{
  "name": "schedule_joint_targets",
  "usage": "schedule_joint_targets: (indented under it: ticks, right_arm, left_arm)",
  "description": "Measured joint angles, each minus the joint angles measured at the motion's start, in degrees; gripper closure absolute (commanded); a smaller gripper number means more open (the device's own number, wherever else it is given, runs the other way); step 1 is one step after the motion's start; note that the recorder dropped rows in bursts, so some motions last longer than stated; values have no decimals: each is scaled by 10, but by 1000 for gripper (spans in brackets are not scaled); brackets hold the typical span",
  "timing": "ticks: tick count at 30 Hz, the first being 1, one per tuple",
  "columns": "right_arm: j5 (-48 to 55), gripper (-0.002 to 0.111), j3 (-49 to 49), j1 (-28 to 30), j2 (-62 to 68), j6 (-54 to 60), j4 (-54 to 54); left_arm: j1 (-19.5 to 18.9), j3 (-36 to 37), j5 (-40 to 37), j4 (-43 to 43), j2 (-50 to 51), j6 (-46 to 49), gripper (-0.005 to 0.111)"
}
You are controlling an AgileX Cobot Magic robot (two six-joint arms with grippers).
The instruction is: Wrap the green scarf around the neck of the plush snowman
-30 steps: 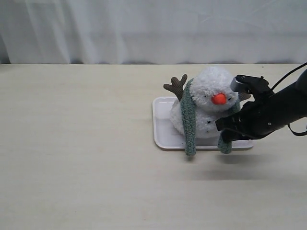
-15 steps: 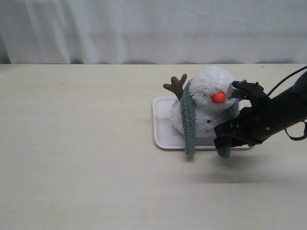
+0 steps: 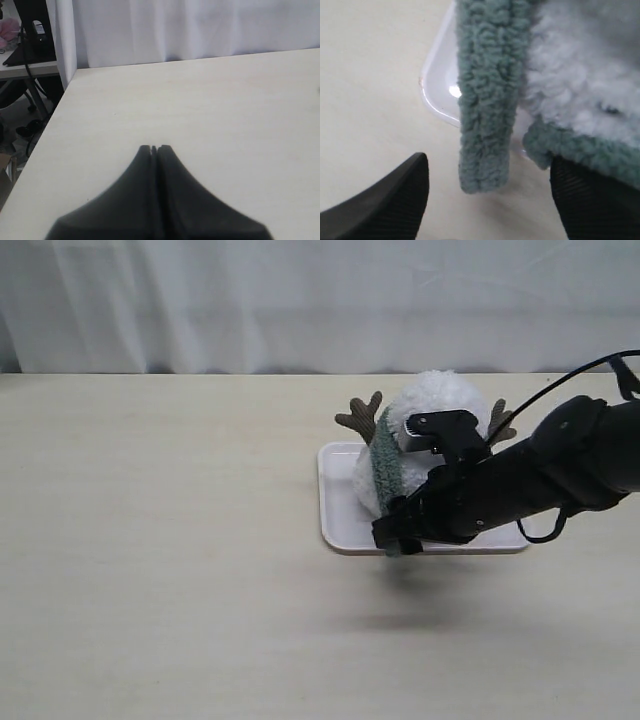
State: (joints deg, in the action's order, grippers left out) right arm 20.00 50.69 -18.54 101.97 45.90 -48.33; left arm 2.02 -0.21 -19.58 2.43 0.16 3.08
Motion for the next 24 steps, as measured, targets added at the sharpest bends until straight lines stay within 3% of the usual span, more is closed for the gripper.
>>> schedule_joint_targets:
  ticks: [8, 18, 24]
  right_arm:
    - [-27, 46, 0, -16, 28, -51, -2]
    - [-50, 102, 0, -16, 53, -60, -2]
    - [-16, 104, 0, -16, 53, -51, -2]
  left_arm:
    - [0, 0, 0, 0, 0, 0, 107]
    - [0, 0, 0, 0, 0, 0, 107]
    - [0, 0, 0, 0, 0, 0, 107]
